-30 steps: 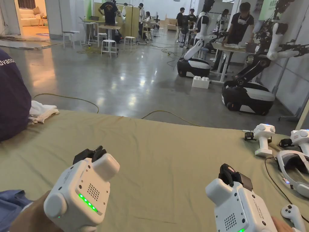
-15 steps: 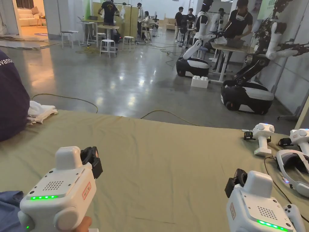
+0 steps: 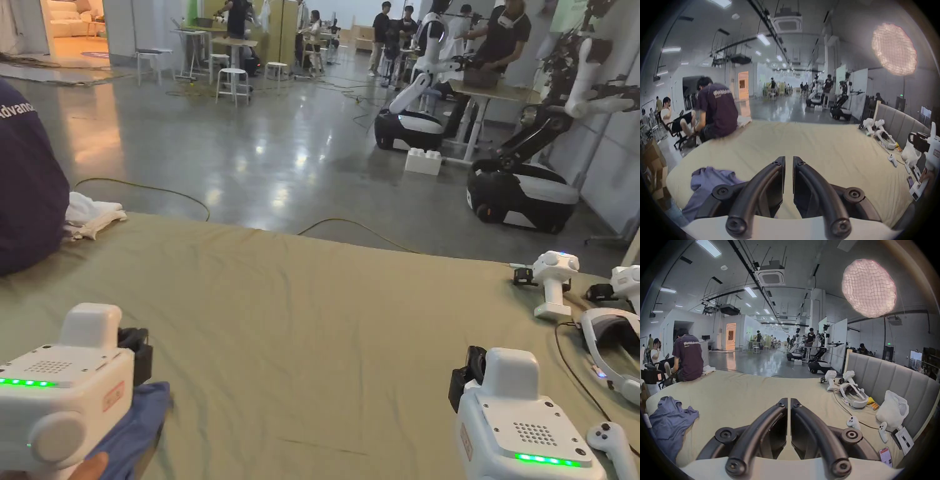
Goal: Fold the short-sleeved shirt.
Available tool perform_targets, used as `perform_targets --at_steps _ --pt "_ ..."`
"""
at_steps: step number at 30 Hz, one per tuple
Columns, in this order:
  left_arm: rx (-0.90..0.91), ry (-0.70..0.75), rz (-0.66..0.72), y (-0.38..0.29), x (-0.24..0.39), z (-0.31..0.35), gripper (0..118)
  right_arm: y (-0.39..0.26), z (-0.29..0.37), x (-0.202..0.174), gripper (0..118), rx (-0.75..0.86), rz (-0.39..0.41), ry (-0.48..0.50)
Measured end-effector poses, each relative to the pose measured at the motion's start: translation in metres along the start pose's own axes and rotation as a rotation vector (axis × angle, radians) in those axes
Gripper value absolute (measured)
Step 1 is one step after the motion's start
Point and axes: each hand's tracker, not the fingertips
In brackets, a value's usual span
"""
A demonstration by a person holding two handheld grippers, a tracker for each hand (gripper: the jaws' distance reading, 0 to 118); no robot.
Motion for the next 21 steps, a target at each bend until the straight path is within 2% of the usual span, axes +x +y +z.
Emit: perform_targets --at_steps 5,7,9,12,13,14,15,16,17,21 --pt "-0.208 0.019 0.036 -0.032 -0.072 0.001 11 -0.009 -0.007 -0.01 4 -0.028 0.01 0.042" --pt "-0.306 0.012 0.12 -0.046 -0.104 -0.003 11 -0.013 -0.01 -0.014 4 -0.038 0.009 0.074" --pt "-0.38 0.048 0.182 -0.061 -0.135 -0.01 11 -0.018 -0.014 -0.017 4 -0.053 0.019 0.086" --pt "-0.491 0.118 0.19 -0.08 -0.167 -0.023 11 -0.024 -0.017 -0.019 4 -0.075 0.031 0.095" --pt "-0.526 0.132 0.189 -0.085 -0.176 -0.028 16 -0.026 -0.018 -0.019 4 -0.083 0.03 0.097" --pt "-0.556 0.147 0.185 -0.091 -0.183 -0.034 29 -0.028 -0.018 -0.018 4 -0.089 0.028 0.1" --pt "-0.584 0.151 0.187 -0.097 -0.189 -0.038 53 -0.03 -0.019 -0.017 4 -0.097 0.029 0.1" --pt "-0.612 0.151 0.194 -0.104 -0.196 -0.044 70 -0.032 -0.02 -0.016 4 -0.104 0.031 0.1" --pt "-0.637 0.159 0.197 -0.11 -0.2 -0.049 76 -0.034 -0.021 -0.015 4 -0.11 0.032 0.101" --pt "-0.666 0.177 0.226 -0.131 -0.21 -0.069 76 -0.042 -0.025 -0.014 4 -0.133 0.03 0.113"
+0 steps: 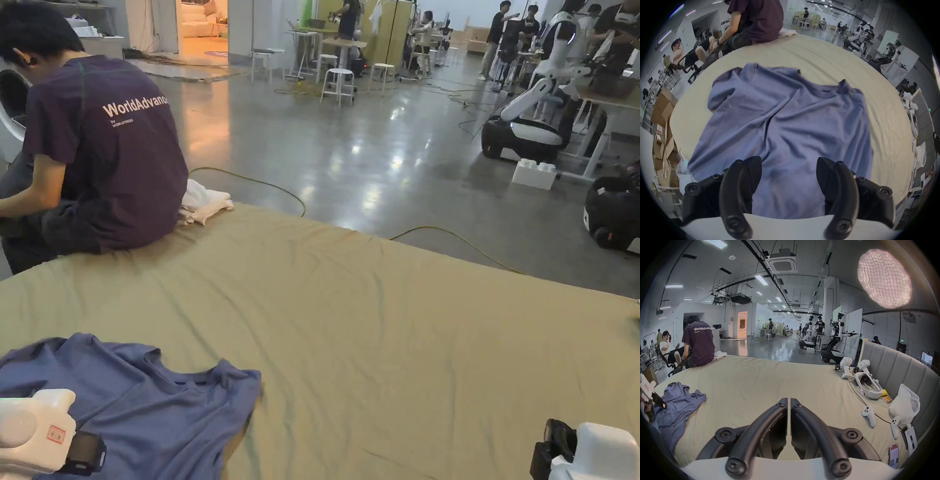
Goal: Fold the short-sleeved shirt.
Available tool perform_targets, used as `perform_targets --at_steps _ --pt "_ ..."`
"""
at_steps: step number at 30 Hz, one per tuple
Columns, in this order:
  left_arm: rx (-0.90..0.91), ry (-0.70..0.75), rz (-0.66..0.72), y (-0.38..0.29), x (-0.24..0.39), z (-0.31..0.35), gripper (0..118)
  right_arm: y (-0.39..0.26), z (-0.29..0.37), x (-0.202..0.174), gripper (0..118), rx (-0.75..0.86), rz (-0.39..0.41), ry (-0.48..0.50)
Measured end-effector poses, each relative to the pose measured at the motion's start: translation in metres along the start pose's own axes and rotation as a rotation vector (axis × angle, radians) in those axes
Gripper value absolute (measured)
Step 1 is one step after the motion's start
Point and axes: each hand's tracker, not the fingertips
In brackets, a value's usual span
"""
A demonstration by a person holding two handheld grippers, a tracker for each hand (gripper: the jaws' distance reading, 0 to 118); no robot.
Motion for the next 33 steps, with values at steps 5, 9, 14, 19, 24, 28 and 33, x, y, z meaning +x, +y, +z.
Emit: perform_targets --at_steps 5,9,14,19,24,28,33 --pt "-0.081 0.038 -0.016 -0.01 0.011 -0.041 76 -0.008 -0.004 -0.004 4 -0.029 0.011 0.002" --pt "0.024 0.123 -0.092 -0.023 0.03 -0.036 73 -0.009 -0.005 -0.009 4 -0.037 0.012 0.004" --pt "0.056 0.102 -0.126 -0.028 0.036 -0.032 18 -0.006 -0.007 -0.014 4 -0.034 0.002 0.013" --pt "0.1 0.048 -0.043 -0.026 0.026 -0.02 3 -0.004 -0.003 -0.015 4 -0.019 -0.013 0.02" --pt "0.25 -0.014 -0.029 -0.016 0.027 0.02 3 0.003 0.004 -0.013 4 0.011 -0.027 -0.004" --pt "0.355 -0.092 -0.011 -0.002 0.038 0.056 3 0.012 0.013 -0.01 4 0.043 -0.043 -0.016" --pt "0.497 -0.197 -0.036 0.016 0.072 0.106 2 0.021 0.023 -0.003 4 0.078 -0.047 -0.025"
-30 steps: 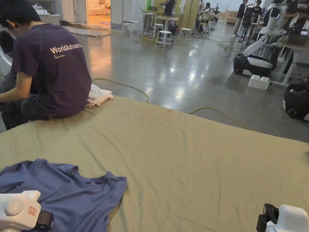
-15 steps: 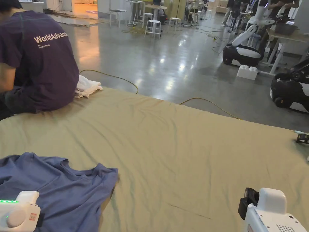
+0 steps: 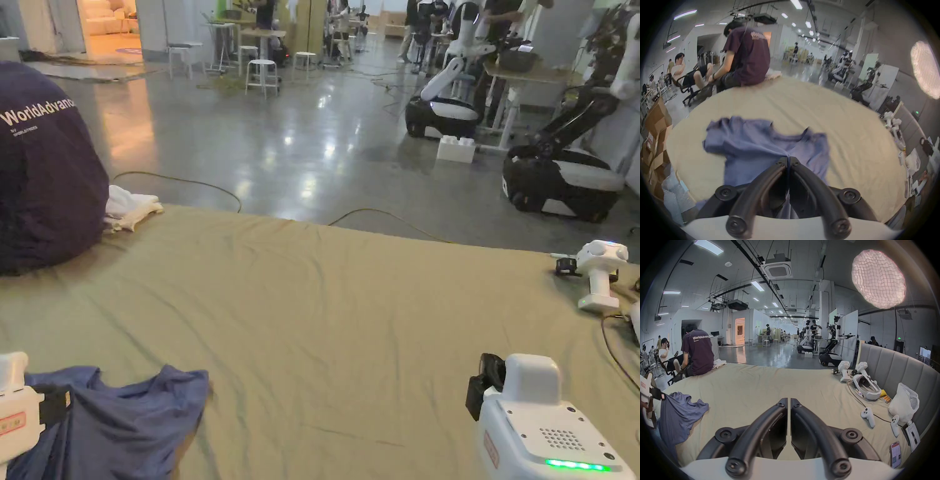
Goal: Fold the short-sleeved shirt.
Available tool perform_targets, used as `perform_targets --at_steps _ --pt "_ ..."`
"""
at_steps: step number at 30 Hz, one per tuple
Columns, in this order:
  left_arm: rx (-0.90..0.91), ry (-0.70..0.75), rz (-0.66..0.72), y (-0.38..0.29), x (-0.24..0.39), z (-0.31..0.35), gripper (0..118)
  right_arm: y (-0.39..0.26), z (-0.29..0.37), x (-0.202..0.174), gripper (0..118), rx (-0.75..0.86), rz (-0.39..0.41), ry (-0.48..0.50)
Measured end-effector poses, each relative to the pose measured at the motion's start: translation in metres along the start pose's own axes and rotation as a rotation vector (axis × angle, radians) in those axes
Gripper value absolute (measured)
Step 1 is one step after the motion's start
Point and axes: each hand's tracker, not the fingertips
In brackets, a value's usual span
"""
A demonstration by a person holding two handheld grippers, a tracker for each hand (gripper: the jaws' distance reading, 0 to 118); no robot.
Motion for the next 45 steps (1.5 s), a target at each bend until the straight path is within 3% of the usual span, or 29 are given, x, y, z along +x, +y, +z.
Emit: perform_targets --at_steps 13,26,35,38,45 --pt "0.243 -0.387 -0.244 0.09 0.213 0.062 2 0.014 0.029 0.03 4 0.061 -0.037 -0.055" --pt "0.111 -0.695 -0.373 0.013 0.377 0.013 2 0.001 0.058 0.076 4 0.062 -0.071 -0.154" --pt "-0.088 -0.684 -0.435 -0.069 0.399 -0.022 7 -0.017 0.061 0.086 4 0.007 -0.074 -0.185" --pt "-0.125 -0.675 -0.406 -0.069 0.387 -0.026 45 -0.019 0.06 0.084 4 -0.009 -0.079 -0.173" --pt "0.098 -0.518 -0.308 -0.043 0.337 0.006 49 -0.006 0.058 0.062 4 0.026 -0.021 -0.132"
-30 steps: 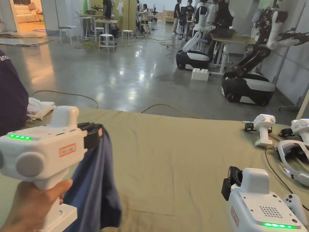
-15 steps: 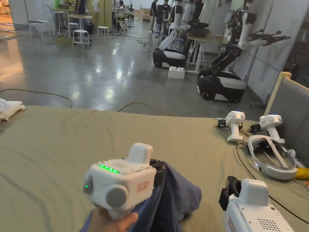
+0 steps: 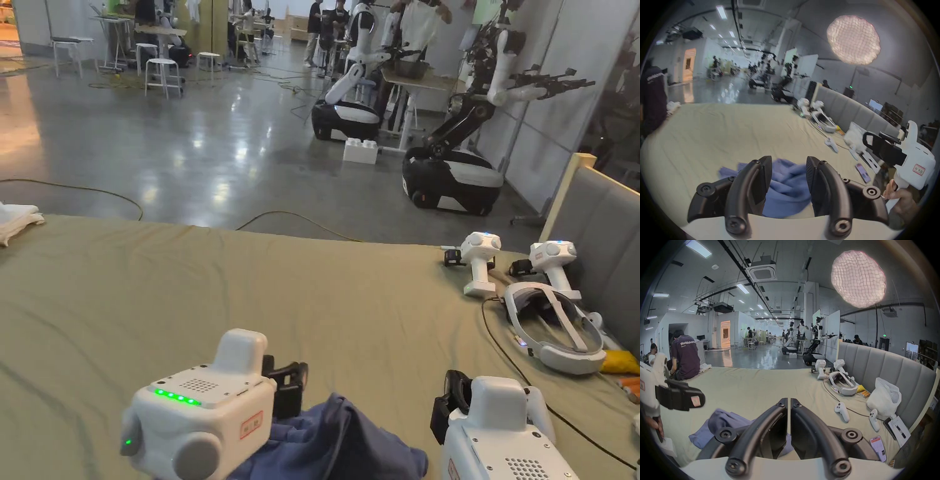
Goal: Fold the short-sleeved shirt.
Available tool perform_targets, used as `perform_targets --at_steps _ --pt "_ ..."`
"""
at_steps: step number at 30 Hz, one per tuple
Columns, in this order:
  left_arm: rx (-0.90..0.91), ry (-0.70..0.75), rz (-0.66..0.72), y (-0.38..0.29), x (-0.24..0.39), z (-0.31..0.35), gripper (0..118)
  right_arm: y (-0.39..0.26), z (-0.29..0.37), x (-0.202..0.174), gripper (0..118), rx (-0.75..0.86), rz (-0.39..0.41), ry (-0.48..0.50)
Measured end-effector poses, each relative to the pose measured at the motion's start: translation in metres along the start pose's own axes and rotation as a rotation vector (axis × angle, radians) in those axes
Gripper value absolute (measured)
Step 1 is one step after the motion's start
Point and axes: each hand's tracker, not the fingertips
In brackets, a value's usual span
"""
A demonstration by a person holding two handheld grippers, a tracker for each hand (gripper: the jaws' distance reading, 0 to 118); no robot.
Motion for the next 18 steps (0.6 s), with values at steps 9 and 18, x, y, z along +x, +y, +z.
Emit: perform_targets --at_steps 9,18 --pt "0.192 0.215 -0.032 0.005 -0.045 0.063 41 0.019 -0.002 -0.031 4 0.093 0.017 0.032" --pt "0.281 0.474 -0.025 -0.002 -0.064 0.088 3 0.024 -0.003 -0.044 3 0.155 -0.028 0.032"
